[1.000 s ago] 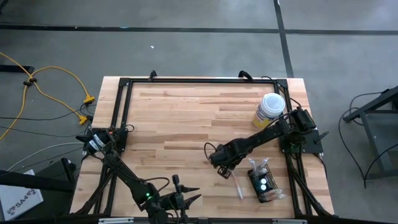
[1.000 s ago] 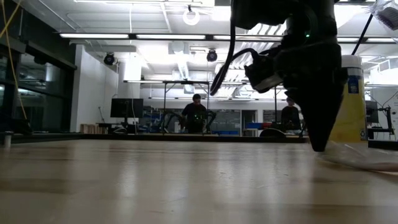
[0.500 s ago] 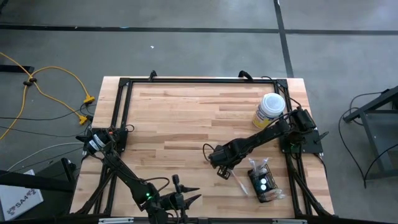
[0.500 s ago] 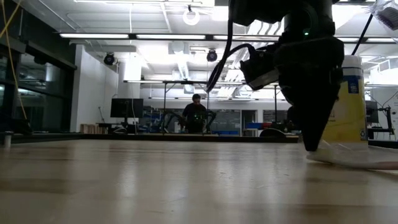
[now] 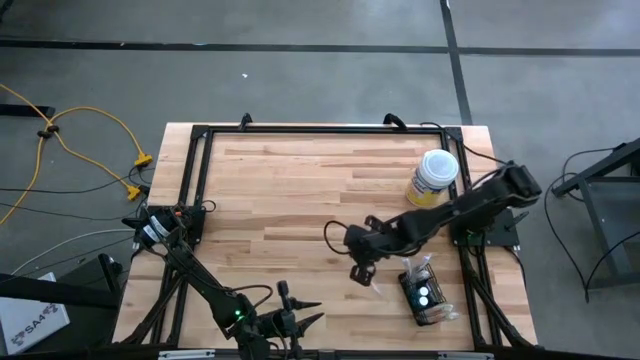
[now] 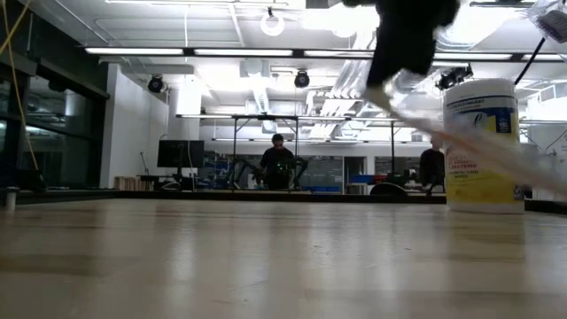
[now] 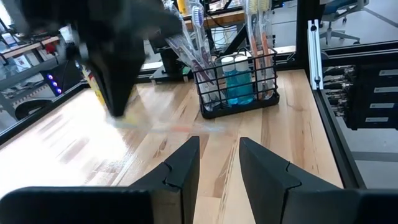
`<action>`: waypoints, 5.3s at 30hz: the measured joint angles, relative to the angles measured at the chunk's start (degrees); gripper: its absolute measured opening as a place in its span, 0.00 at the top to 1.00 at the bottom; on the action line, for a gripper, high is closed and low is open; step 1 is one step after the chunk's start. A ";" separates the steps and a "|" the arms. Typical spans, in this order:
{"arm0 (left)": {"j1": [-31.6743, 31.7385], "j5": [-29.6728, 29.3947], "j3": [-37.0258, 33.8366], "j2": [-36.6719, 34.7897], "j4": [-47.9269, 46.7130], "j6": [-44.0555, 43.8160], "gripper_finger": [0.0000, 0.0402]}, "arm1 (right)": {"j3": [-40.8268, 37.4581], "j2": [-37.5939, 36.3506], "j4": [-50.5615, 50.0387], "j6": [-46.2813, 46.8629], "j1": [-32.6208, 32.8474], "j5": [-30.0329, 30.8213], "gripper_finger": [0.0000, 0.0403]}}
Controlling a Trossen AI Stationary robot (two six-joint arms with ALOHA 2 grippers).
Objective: Pick & Place toothbrushing station
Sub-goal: Put the orange toothbrush into the mesh organizer
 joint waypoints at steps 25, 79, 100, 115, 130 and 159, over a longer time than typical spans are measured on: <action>0.00 0.66 0.00 0.02 0.48 -0.29 0.73 | 0.02 -14.37 9.71 -11.04 20.56 21.07 1.00; 3.30 6.74 0.00 0.02 4.59 -6.97 0.73 | 0.02 -16.10 -12.13 3.29 57.78 56.19 1.00; 3.30 6.80 0.00 0.02 4.61 -6.95 0.73 | 0.02 -17.39 -19.16 12.84 57.78 52.89 1.00; 3.30 6.82 0.00 0.02 4.61 -6.91 0.73 | 0.00 -13.90 -26.84 28.13 57.78 49.21 1.00; 3.30 6.81 0.00 0.02 4.61 -6.89 0.73 | 0.00 -12.91 -27.54 35.34 57.47 38.91 1.00; 3.30 6.82 0.00 0.00 4.61 -6.91 0.73 | 0.00 -12.91 -25.62 34.91 52.54 25.69 1.00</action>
